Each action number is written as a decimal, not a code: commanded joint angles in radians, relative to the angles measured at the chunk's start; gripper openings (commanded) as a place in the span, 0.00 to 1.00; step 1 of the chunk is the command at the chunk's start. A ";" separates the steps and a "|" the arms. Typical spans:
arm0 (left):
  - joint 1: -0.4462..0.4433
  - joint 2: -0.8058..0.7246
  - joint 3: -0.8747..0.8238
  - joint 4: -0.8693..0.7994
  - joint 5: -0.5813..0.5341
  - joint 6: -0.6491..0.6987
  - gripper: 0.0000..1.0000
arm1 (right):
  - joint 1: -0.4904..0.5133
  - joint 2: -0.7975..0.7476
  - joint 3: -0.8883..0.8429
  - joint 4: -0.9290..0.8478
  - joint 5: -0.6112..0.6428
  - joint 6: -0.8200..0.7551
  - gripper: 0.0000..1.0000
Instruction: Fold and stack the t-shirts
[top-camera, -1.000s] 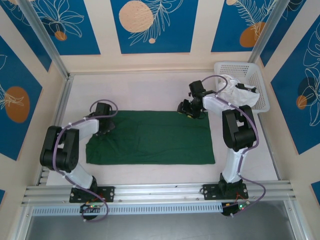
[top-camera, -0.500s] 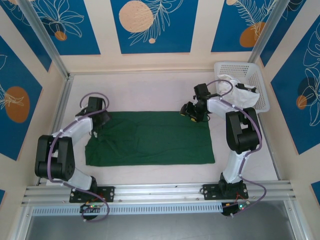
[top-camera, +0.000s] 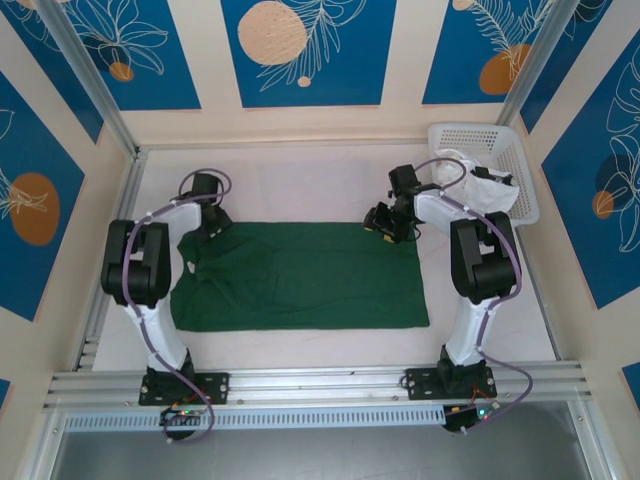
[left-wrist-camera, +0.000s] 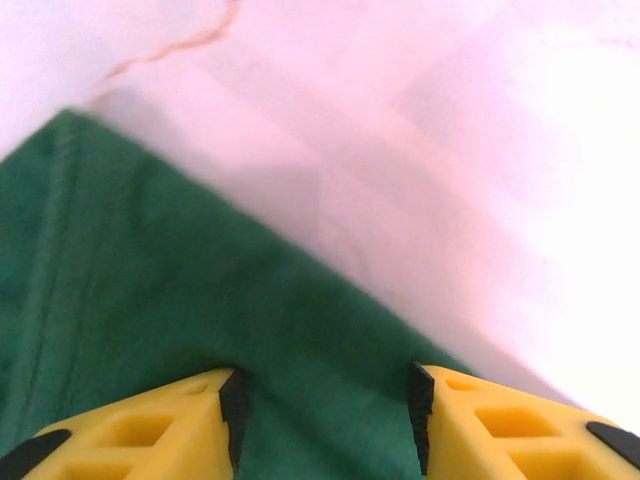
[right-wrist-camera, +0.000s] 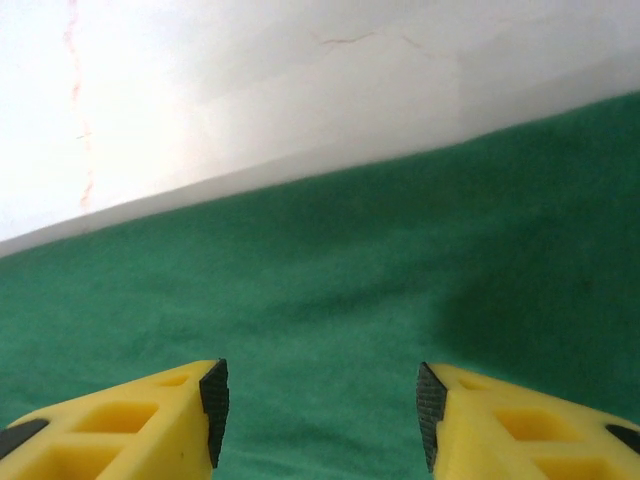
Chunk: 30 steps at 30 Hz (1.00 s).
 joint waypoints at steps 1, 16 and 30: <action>0.002 0.109 0.083 -0.083 0.040 0.030 0.48 | 0.001 0.035 0.008 -0.053 -0.001 0.014 0.54; -0.117 0.643 1.045 -0.337 0.229 0.132 0.48 | 0.139 -0.212 -0.410 0.192 -0.013 0.315 0.60; -0.243 0.617 1.374 -0.390 0.228 0.195 0.70 | 0.247 -0.625 -0.547 0.071 0.278 0.424 0.73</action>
